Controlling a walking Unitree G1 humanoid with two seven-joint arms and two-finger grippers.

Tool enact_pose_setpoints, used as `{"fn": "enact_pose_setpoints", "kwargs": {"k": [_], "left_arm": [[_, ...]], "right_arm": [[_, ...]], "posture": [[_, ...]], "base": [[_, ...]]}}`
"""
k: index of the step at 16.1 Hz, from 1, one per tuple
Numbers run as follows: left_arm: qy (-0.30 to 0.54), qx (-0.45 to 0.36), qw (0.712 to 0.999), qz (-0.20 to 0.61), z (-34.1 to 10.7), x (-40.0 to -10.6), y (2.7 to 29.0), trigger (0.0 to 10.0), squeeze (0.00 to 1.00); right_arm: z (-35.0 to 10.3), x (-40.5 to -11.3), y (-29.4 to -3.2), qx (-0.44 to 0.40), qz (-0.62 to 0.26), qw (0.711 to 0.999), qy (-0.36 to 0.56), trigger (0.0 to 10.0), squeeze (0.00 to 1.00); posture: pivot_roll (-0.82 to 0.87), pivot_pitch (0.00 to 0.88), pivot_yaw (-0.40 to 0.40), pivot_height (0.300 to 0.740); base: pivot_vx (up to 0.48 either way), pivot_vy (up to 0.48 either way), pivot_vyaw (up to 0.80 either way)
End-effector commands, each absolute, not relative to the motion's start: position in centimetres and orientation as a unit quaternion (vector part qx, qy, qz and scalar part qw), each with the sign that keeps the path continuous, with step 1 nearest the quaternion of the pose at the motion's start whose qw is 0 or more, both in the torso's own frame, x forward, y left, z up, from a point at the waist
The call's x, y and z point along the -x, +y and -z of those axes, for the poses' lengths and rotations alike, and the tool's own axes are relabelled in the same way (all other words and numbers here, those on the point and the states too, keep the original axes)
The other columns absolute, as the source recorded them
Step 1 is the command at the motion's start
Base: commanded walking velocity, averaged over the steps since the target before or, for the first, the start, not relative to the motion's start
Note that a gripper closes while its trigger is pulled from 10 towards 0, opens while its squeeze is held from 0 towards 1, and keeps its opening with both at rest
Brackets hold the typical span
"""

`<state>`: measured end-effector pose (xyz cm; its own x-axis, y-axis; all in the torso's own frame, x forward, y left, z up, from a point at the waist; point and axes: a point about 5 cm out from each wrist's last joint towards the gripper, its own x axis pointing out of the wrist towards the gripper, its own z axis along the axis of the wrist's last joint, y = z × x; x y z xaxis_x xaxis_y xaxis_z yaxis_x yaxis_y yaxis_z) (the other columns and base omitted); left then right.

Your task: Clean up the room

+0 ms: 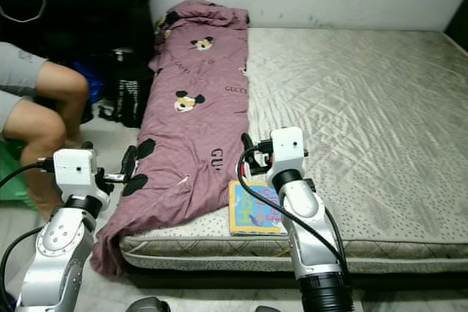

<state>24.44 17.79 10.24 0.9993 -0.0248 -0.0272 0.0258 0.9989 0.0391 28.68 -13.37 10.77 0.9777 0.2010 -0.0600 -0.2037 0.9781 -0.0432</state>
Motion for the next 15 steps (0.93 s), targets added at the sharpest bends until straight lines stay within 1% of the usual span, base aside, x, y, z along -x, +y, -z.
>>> {"fn": "enact_pose_setpoints", "kwargs": {"k": [1, 5, 8, 11, 12, 15], "left_arm": [[0.009, -0.024, 1.0, 0.012, -10.48, -24.66, 17.85, 10.0, 0.0], [0.009, -0.025, 1.0, 0.014, -10.44, -24.67, 17.83, 10.0, 0.0], [0.009, -0.025, 1.0, 0.015, -10.43, -24.67, 17.81, 10.0, 0.0], [0.01, -0.024, 1.0, 0.014, -10.43, -24.65, 17.8, 10.0, 0.0], [0.01, -0.024, 1.0, 0.014, -10.44, -24.65, 17.8, 10.0, 0.0], [0.01, -0.022, 1.0, 0.013, -10.45, -24.66, 17.79, 10.0, 0.0]], "right_arm": [[-11.06, -28.92, -13.4, 0.026, -0.101, 0.994, 0.023, 10.0, 0.0], [-11.01, -28.92, -13.36, 0.028, -0.103, 0.994, 0.024, 10.0, 0.0], [-10.99, -28.92, -13.34, 0.029, -0.103, 0.994, 0.024, 10.0, 0.0], [-10.95, -28.92, -13.34, 0.028, -0.104, 0.994, 0.026, 10.0, 0.0], [-10.95, -28.92, -13.35, 0.028, -0.103, 0.994, 0.026, 10.0, 0.0], [-10.96, -28.95, -13.38, 0.027, -0.103, 0.994, 0.026, 10.0, 0.0]], "posture": [[-0.07, 0.0, -0.027, 0.74], [-0.07, 0.0, -0.025, 0.74], [-0.07, 0.0, -0.026, 0.74], [-0.07, 0.0, -0.026, 0.74], [-0.07, 0.0, -0.027, 0.74], [-0.07, 0.0, -0.026, 0.74]], "base": [[0.0, 0.0, 0.0], [0.0, 0.0, 0.0], [0.0, 0.0, 0.47], [0.0, -0.206, 0.0], [0.0, 0.0, 0.0], [0.0, -0.297, 0.0]]}}
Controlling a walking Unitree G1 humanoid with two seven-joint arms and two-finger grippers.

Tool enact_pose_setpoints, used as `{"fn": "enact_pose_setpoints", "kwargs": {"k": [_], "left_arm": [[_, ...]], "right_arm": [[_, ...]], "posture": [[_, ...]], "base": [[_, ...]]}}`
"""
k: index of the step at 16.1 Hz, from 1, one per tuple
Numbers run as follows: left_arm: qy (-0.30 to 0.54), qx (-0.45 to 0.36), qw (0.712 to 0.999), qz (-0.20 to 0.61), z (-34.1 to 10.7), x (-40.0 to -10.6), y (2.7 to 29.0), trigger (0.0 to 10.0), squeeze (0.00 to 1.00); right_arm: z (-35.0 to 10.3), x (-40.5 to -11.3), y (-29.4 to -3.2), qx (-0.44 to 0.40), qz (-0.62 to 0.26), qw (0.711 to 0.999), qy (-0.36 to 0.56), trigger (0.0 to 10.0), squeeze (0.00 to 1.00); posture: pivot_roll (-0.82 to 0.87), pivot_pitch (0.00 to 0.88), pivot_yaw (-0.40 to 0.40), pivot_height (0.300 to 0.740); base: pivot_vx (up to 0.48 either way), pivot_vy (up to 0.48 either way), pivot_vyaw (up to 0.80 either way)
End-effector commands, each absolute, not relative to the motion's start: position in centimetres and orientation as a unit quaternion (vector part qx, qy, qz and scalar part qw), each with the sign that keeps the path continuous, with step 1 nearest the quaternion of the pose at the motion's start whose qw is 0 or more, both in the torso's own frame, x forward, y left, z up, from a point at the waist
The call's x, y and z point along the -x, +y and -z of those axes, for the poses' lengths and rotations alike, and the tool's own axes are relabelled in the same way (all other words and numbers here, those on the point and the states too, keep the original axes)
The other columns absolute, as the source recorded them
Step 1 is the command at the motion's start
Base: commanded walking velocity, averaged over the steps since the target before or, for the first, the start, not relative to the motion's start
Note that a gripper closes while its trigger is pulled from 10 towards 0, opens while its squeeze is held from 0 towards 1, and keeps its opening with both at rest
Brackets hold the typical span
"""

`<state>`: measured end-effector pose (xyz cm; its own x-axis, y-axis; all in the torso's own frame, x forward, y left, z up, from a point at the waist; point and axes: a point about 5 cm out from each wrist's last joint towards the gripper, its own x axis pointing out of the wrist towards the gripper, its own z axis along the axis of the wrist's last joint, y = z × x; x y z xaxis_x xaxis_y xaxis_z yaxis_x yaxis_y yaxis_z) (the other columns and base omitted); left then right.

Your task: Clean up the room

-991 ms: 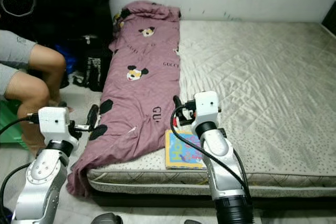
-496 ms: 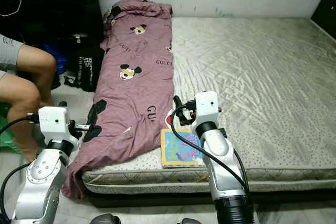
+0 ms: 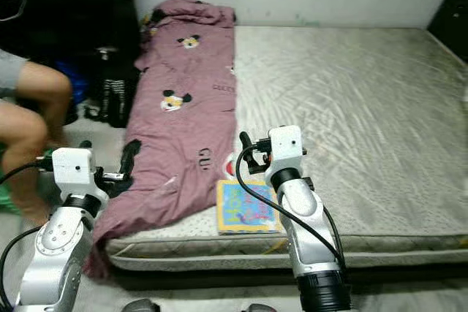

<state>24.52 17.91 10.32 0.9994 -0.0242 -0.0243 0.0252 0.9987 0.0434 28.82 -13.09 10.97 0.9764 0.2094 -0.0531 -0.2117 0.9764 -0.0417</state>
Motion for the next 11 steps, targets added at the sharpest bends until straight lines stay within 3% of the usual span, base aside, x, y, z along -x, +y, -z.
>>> {"fn": "enact_pose_setpoints", "kwargs": {"k": [1, 11], "left_arm": [[0.01, -0.021, 1.0, 0.013, -10.45, -24.67, 17.79, 10.0, 0.0], [0.01, -0.019, 1.0, 0.014, -10.42, -24.71, 17.79, 10.0, 0.0]], "right_arm": [[-10.96, -28.97, -13.37, 0.027, -0.103, 0.994, 0.026, 10.0, 0.0], [-10.94, -29.01, -13.36, 0.029, -0.103, 0.994, 0.027, 10.0, 0.0]], "posture": [[-0.07, 0.0, -0.026, 0.74], [-0.07, 0.0, -0.027, 0.74]], "base": [[0.0, -0.292, 0.0], [0.0, -0.287, 0.09]]}}
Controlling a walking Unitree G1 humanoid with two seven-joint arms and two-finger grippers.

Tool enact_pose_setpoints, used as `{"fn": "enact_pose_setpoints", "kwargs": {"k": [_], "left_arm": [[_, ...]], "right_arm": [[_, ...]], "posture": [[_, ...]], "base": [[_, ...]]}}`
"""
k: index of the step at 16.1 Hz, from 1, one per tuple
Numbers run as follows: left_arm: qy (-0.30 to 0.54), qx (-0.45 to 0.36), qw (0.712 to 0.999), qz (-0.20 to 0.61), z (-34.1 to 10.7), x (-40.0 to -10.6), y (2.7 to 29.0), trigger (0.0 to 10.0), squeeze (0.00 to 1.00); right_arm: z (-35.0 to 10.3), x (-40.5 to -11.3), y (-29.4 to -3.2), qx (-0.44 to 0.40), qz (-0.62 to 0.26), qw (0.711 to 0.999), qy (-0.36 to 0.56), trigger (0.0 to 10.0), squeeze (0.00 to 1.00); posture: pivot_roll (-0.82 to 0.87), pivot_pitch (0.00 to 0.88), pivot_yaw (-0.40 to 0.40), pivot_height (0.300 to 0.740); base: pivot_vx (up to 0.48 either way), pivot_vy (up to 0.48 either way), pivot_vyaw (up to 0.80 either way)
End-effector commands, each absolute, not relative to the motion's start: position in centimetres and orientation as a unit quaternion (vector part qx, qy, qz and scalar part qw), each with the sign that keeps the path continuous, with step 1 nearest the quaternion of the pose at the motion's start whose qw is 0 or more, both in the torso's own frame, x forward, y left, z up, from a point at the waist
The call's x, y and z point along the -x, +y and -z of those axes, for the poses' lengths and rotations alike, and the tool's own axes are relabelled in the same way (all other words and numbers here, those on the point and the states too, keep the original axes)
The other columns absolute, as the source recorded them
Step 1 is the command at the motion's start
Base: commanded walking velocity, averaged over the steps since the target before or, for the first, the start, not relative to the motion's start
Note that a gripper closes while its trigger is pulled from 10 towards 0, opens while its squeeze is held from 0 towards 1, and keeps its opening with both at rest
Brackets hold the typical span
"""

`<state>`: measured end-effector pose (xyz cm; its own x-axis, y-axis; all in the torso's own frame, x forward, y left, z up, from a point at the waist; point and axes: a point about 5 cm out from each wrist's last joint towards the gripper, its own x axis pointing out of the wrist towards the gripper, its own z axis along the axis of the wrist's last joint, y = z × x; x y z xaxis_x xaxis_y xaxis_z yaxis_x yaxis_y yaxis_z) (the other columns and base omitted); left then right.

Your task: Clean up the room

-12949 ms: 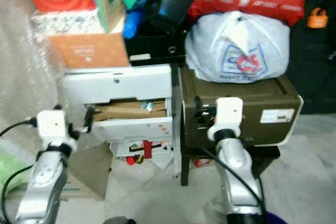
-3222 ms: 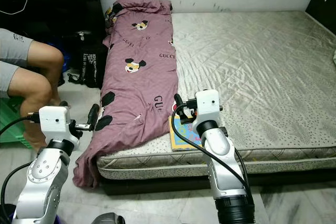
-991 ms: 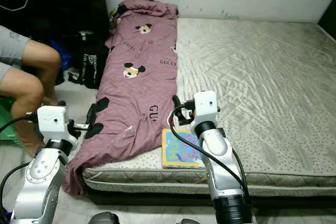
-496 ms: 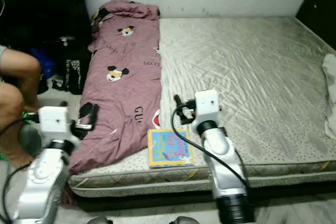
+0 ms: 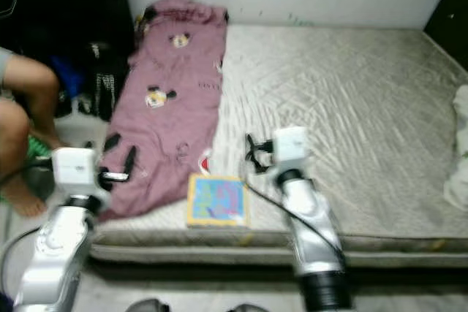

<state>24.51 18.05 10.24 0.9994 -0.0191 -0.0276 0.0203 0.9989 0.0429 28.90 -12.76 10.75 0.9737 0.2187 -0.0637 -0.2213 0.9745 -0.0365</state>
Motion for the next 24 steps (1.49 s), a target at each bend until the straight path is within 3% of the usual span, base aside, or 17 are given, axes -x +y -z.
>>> {"fn": "enact_pose_setpoints", "kwargs": {"k": [1, 13, 18, 20, 24], "left_arm": [[0.01, -0.019, 1.0, 0.014, -10.4, -24.7, 17.8, 10.0, 0.0], [0.01, -0.018, 1.0, 0.014, -10.4, -24.8, 17.7, 10.0, 0.0], [0.005, -0.04, 0.999, 0.008, -10.7, -25.1, 17.7, 10.0, 0.0], [-0.004, 0.003, 1.0, 0.01, -10.9, -25.0, 18.1, 10.0, 0.0], [-0.016, -0.027, 0.999, -0.03, -11.2, -25.1, 18.9, 10.0, 0.0]], "right_arm": [[-10.9, -29.0, -13.4, 0.029, -0.104, 0.994, 0.027, 10.0, 0.0], [-10.9, -29.1, -13.4, 0.029, -0.106, 0.994, 0.03, 10.0, 0.0], [-10.8, -29.1, -13.4, 0.028, -0.106, 0.994, 0.03, 10.0, 0.0], [-11.1, -29.2, -13.8, 0.021, -0.087, 0.996, 0.022, 10.0, 0.0], [-11.9, -30.0, -13.7, -0.001, -0.061, 0.998, 0.013, 10.0, 0.0]], "posture": [[-0.07, 0.0, -0.027, 0.74], [-0.08, 0.0, -0.029, 0.74], [-0.07, 0.0, -0.03, 0.74], [-0.07, 0.0, -0.029, 0.74], [-0.07, 0.0, -0.027, 0.74]], "base": [[0.0, -0.27, 0.0], [0.0, -0.274, 0.0], [0.0, 0.0, 0.0], [0.0, 0.0, 0.0], [0.0, 0.0, 0.0]]}}
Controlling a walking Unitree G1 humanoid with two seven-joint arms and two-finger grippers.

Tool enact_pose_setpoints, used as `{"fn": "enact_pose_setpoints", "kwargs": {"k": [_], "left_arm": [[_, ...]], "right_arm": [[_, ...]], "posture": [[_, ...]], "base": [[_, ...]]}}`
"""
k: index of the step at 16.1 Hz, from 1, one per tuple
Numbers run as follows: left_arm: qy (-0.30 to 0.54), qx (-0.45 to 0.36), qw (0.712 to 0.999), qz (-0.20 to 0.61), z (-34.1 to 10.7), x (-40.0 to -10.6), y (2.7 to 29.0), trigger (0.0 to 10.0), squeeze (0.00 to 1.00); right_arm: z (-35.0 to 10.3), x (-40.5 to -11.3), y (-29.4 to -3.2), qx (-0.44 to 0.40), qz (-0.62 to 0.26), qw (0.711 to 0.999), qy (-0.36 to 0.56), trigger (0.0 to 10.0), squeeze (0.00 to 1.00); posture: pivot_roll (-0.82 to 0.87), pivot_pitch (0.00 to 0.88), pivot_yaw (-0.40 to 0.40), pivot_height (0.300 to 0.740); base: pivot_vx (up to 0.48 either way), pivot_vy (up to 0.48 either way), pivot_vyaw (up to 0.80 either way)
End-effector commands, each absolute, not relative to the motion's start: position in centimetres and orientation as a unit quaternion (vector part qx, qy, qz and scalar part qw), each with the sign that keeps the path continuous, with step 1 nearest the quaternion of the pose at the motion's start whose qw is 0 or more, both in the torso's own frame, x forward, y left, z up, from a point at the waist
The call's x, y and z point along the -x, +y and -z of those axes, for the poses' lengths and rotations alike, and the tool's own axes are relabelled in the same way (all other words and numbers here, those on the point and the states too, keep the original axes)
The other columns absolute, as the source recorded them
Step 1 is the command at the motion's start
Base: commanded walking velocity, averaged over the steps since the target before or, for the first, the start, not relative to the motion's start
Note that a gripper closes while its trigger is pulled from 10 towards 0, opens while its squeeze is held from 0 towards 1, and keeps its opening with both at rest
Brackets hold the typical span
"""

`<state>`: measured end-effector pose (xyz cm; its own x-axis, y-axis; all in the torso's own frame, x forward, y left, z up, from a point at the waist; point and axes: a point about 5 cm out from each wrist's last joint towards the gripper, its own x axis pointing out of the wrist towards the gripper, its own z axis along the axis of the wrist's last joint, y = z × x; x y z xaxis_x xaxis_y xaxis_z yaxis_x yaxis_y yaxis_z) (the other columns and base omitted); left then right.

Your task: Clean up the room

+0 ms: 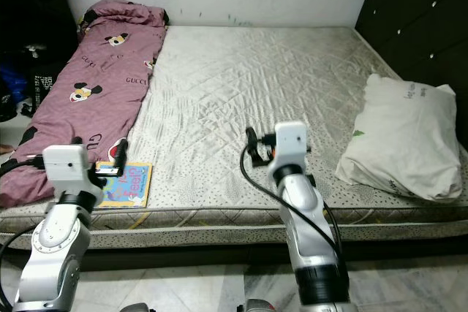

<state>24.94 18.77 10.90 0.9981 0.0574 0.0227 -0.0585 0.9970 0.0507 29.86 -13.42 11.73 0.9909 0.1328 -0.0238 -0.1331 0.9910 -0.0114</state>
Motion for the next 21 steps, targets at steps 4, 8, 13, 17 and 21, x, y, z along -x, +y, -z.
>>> {"fn": "enact_pose_setpoints", "kwargs": {"k": [4, 8, 13, 17, 21], "left_arm": [[-0.018, -0.021, 1.0, -0.004, -11.3, -25.2, 18.4, 10.0, 0.0], [-0.023, -0.018, 1.0, 0.009, -11.3, -25.1, 17.9, 10.0, 0.0], [-0.022, -0.014, 1.0, 0.015, -11.2, -25.0, 17.8, 10.0, 0.0], [-0.021, -0.013, 1.0, 0.018, -11.2, -25.0, 17.8, 10.0, 0.0], [-0.02, -0.012, 1.0, 0.021, -11.2, -25.0, 17.7, 10.0, 0.0]], "right_arm": [[-12.9, -30.4, -12.9, 0.029, -0.075, 0.997, -0.021, 10.0, 0.0], [-12.5, -30.4, -12.6, 0.016, -0.081, 0.997, -0.003, 10.0, 0.0], [-12.4, -30.2, -12.8, 0.018, -0.087, 0.996, -0.013, 10.0, 0.0], [-12.6, -30.2, -12.8, 0.017, -0.087, 0.996, -0.015, 10.0, 0.0], [-12.6, -30.2, -12.8, 0.016, -0.086, 0.996, -0.015, 10.0, 0.0]], "posture": [[-0.07, 0.0, -0.029, 0.74], [-0.07, 0.0, -0.029, 0.74], [-0.07, 0.0, -0.029, 0.74], [-0.07, 0.0, -0.027, 0.74], [-0.07, 0.0, -0.028, 0.74]], "base": [[0.0, 0.0, 0.0], [0.0, 0.0, 0.0], [0.283, 0.0, 0.0], [0.315, 0.0, 0.0], [0.336, 0.0, 0.0]]}}
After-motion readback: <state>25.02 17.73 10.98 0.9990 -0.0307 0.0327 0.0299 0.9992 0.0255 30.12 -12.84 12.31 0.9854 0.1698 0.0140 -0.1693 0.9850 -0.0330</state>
